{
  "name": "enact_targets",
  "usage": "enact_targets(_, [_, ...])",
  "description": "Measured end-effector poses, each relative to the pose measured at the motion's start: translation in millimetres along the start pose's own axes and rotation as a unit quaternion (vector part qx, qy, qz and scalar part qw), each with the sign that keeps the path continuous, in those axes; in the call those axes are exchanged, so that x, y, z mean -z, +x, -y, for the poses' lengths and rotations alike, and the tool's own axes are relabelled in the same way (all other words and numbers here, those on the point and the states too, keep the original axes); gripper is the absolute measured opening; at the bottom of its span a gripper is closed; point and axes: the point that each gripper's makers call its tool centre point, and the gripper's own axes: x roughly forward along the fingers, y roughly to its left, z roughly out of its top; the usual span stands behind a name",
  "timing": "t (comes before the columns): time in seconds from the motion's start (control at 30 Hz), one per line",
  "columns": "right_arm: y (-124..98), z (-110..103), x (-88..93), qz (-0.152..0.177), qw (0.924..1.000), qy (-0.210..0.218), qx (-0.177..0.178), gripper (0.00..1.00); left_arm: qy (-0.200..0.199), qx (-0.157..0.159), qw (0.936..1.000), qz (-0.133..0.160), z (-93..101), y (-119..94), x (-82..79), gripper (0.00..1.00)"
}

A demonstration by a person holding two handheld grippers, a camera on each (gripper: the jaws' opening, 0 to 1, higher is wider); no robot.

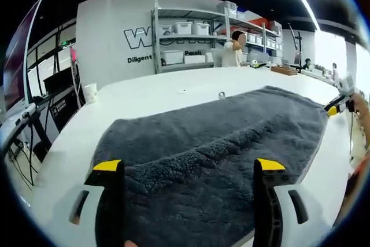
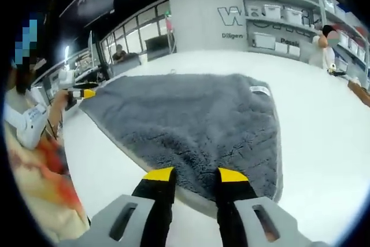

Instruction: Open the folded towel by lifting each exposed corner and separating the folded layers until the towel lies flat within the target outline without major curled edges

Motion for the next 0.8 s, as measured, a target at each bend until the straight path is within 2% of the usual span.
enact_targets(0.23, [-1,-4,-3.2,-0.005,0.9997,-0.022,0.009,0.34,0.000,0.000,1.0000,0.005,-0.5,-5,-2.3,0.90])
enact_targets(0.33, [-2,-3,-9.3,0.005,0.9997,-0.021,0.014,0.46,0.000,0.002,1.0000,0.008,0.4,-6,-3.4,0.90])
enact_targets(0.4, [-2,-1,-13.8,0.008,0.9996,-0.017,0.019,0.58,-0.001,0.006,0.9999,0.010,1.8,-7,-3.9,0.90])
enact_targets(0.47, [0,5,-18.0,0.006,0.9993,-0.018,0.031,0.63,-0.002,0.008,0.9999,0.011,2.9,-7,-3.4,0.90])
enact_targets(0.7, [11,30,-51.4,0.039,0.9961,-0.042,0.067,0.55,-0.007,0.010,0.9999,0.009,2.7,-8,0.2,0.90])
enact_targets(0.8, [17,46,-72.2,0.056,0.9933,-0.051,0.087,0.46,-0.011,0.022,0.9996,0.016,8.0,-10,-2.4,0.90])
